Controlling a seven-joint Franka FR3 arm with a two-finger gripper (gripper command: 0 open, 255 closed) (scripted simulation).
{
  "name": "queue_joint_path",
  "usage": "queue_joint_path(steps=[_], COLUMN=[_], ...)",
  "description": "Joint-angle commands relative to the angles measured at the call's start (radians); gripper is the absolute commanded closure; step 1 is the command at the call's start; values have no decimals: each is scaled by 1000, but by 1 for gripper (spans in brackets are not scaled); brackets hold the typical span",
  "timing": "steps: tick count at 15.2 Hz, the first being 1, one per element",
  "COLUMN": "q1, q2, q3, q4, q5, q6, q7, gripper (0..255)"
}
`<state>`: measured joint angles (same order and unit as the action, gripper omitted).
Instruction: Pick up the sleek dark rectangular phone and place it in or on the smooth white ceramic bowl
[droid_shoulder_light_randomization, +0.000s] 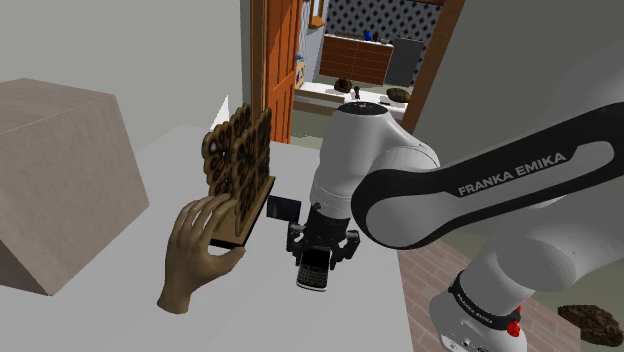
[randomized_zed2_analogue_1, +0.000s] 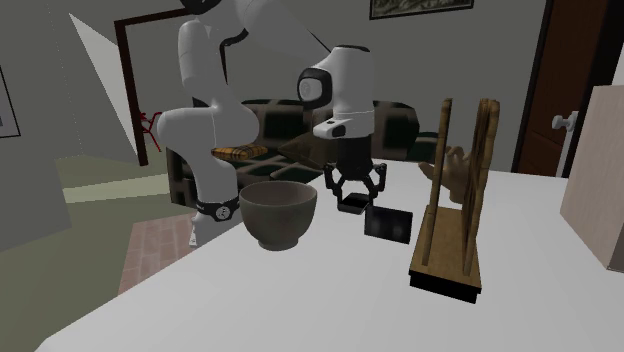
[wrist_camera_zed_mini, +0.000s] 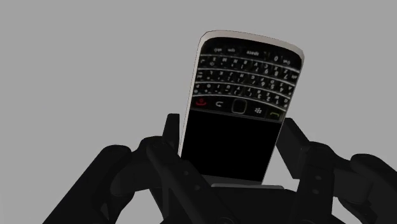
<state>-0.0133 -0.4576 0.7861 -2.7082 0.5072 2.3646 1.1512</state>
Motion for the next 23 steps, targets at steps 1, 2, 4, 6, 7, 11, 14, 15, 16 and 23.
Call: queue_joint_path(steps=[1,2,4,6,7,11,14,15,16,23], q1=[-1,-1,-1,4,7,17,21,23,24,27], q2=[2,3,2,-13,-26,-74,-104,-114,-123,-174], q3=[1,1,1,-8,-16,-46,-68,-75,-81,-125], q4=[0,0,0,4,10,35,56,64,72,132], q5=[0,0,0,1,1,-6,-13,-15,-18,-41], q6=[3,4,4,-16,-35,-108,-160,-177,-193,-305], q7=[0,0,-1,-2,-3,-4,-3,-3,-3,2], gripper=[255,255,255,255,255,255,255,255,255,255])
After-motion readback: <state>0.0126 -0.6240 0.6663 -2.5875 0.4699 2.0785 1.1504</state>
